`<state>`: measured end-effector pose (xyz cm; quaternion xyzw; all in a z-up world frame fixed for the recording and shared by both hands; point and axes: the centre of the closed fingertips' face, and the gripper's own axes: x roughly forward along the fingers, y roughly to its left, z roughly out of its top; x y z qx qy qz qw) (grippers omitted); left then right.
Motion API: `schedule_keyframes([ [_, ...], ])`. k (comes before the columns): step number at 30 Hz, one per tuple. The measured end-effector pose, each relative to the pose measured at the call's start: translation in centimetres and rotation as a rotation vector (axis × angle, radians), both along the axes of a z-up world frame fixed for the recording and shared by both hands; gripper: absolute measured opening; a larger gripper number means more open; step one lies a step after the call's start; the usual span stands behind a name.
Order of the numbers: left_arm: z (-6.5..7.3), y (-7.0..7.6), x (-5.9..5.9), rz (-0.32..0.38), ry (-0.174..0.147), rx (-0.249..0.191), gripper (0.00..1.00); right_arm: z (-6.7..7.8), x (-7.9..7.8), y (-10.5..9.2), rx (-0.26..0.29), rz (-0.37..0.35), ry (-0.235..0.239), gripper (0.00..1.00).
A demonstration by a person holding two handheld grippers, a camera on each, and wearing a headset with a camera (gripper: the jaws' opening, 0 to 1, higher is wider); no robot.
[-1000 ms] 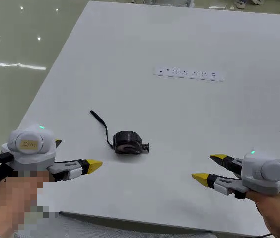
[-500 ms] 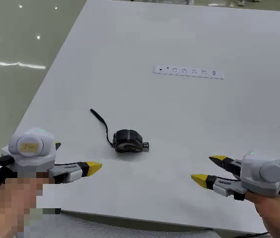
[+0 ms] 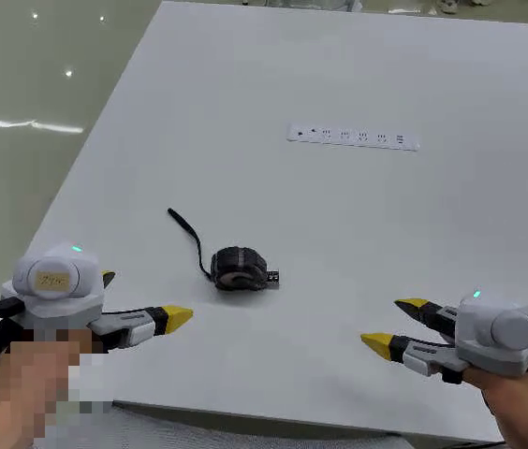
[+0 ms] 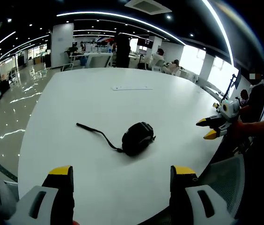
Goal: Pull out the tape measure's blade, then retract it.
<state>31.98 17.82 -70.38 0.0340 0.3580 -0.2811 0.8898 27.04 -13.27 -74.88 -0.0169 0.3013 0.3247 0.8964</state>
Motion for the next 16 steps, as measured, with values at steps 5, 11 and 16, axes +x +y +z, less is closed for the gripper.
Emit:
schedule_keyframes([
  [5, -0.05, -0.04, -0.14, -0.004, 0.002, 0.0, 0.82, -0.23, -0.29, 0.04, 0.003, -0.004, 0.009, 0.52],
  [11, -0.07, -0.02, -0.23, -0.006, 0.003, -0.005, 0.82, -0.23, -0.56, 0.02, 0.002, -0.011, 0.009, 0.52],
  [16, -0.13, 0.02, -0.21, -0.014, 0.0, 0.001, 0.82, -0.03, -0.57, -0.17, 0.003, -0.02, 0.005, 0.52],
])
